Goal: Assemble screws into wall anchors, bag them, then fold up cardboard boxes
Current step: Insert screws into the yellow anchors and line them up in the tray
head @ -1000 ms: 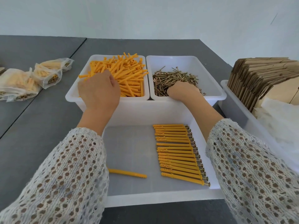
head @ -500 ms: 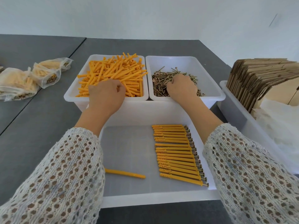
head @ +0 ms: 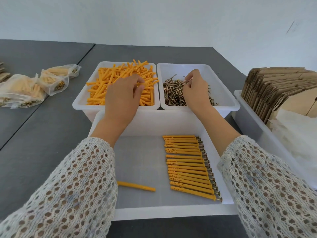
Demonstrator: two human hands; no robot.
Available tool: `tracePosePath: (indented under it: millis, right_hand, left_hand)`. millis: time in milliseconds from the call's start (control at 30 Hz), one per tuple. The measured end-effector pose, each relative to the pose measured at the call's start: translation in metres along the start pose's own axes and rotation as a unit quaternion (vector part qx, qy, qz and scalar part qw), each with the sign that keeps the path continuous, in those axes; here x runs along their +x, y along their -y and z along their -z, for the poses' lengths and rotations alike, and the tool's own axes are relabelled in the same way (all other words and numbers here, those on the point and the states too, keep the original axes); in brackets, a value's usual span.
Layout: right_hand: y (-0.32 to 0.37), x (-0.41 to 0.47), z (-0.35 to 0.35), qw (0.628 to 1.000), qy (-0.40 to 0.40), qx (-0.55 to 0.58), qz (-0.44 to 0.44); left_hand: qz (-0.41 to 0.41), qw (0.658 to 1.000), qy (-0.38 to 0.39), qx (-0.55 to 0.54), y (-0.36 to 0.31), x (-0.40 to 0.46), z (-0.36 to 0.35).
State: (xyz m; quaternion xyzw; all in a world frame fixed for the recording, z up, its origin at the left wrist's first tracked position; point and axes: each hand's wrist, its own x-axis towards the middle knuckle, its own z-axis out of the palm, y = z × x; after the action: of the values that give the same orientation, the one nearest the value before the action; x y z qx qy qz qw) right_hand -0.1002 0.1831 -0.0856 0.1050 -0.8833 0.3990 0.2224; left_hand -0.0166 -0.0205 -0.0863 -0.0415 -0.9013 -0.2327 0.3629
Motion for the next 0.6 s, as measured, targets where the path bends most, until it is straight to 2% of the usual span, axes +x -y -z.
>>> tracePosePath:
  millis: [167, 267, 333, 400, 533, 600]
  right_hand:
    - [0.001, 0.001, -0.001, 1.0, -0.003, -0.012, 0.027]
    - [0.007, 0.004, -0.001, 0.993, -0.005, 0.1, -0.061]
    - [0.012, 0.006, -0.002, 0.964, 0.005, 0.214, -0.156]
    - [0.016, 0.007, -0.002, 0.936, 0.018, 0.275, -0.219]
    - [0.02, 0.01, -0.002, 0.901, 0.027, 0.34, -0.268]
    - [0.022, 0.009, -0.001, 0.866, 0.037, 0.403, -0.293]
  left_hand:
    - [-0.03, 0.998, -0.029, 0.042, -0.005, -0.002, -0.003]
    - [-0.045, 0.997, -0.022, 0.065, -0.007, -0.003, -0.005]
    - [-0.063, 0.996, -0.018, 0.065, -0.01, -0.003, -0.007]
    - [-0.081, 0.994, -0.011, 0.067, -0.011, -0.003, -0.01]
    - [-0.087, 0.993, 0.036, 0.071, -0.018, -0.008, -0.016]
    - [-0.089, 0.993, 0.042, 0.064, -0.024, -0.01, -0.018]
